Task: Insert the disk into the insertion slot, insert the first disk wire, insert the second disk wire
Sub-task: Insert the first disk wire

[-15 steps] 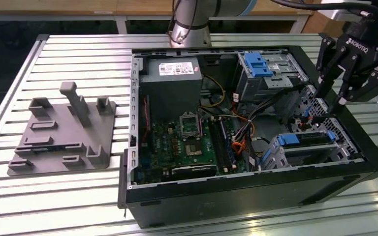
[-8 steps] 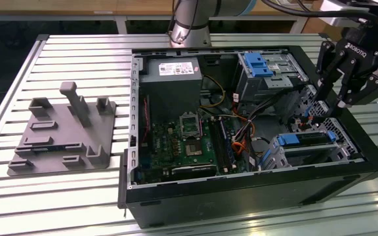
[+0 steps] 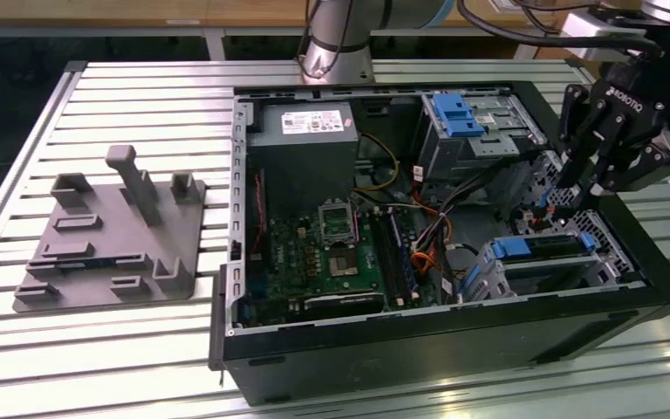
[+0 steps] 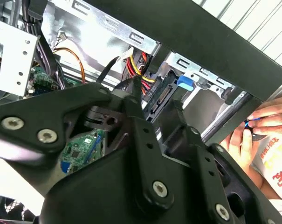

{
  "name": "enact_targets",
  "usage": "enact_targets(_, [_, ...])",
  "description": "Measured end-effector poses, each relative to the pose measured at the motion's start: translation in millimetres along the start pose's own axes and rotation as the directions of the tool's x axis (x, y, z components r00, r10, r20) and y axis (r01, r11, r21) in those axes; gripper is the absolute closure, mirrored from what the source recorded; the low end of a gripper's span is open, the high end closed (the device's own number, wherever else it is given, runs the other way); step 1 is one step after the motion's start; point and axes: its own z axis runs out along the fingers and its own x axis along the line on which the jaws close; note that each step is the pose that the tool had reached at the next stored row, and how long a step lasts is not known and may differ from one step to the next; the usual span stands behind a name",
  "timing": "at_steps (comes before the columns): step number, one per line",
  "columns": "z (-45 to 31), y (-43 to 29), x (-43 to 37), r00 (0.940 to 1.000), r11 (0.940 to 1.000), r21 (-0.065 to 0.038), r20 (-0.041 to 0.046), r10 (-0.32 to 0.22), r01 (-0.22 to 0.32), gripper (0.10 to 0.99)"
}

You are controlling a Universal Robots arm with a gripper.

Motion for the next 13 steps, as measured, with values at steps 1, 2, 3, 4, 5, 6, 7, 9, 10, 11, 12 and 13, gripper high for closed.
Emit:
enact_targets(1, [0.3, 0.0, 0.1, 1.0000, 1.0000, 0.000, 0.0027, 0.000, 0.000, 0.675])
enact_targets(2, [0.7, -0.1, 0.2, 1.0000, 1.0000, 0.000, 0.0047, 0.000, 0.000, 0.675])
enact_targets(3, [1.1, -0.1, 0.5, 1.0000, 1.0000, 0.000, 0.0061, 0.000, 0.000, 0.675])
enact_targets(4, [1.6, -0.1, 1.0, 1.0000, 1.0000, 0.000, 0.0072, 0.000, 0.000, 0.675])
enact_targets(5, [2.4, -0.1, 1.5, 1.0000, 1.0000, 0.000, 0.0082, 0.000, 0.000, 0.675])
enact_targets(6, [3.1, -0.2, 2.2, 1.0000, 1.0000, 0.000, 0.0088, 0.000, 0.000, 0.675])
enact_targets(7, [3.9, -0.2, 3.1, 1.0000, 1.0000, 0.000, 0.0091, 0.000, 0.000, 0.675])
enact_targets(9, [5.4, -0.3, 4.7, 1.0000, 1.0000, 0.000, 0.0090, 0.000, 0.000, 0.675])
enact_targets(10, [6.4, -0.3, 4.9, 1.0000, 1.0000, 0.000, 0.0094, 0.000, 0.000, 0.675])
enact_targets(11, [7.3, -0.4, 4.8, 1.0000, 1.0000, 0.000, 0.0093, 0.000, 0.000, 0.675])
enact_targets(12, [8.4, -0.4, 4.6, 1.0000, 1.0000, 0.000, 0.0092, 0.000, 0.000, 0.675])
enact_targets(13, [9.6, -0.5, 4.4, 1.0000, 1.0000, 0.000, 0.0091, 0.000, 0.000, 0.675])
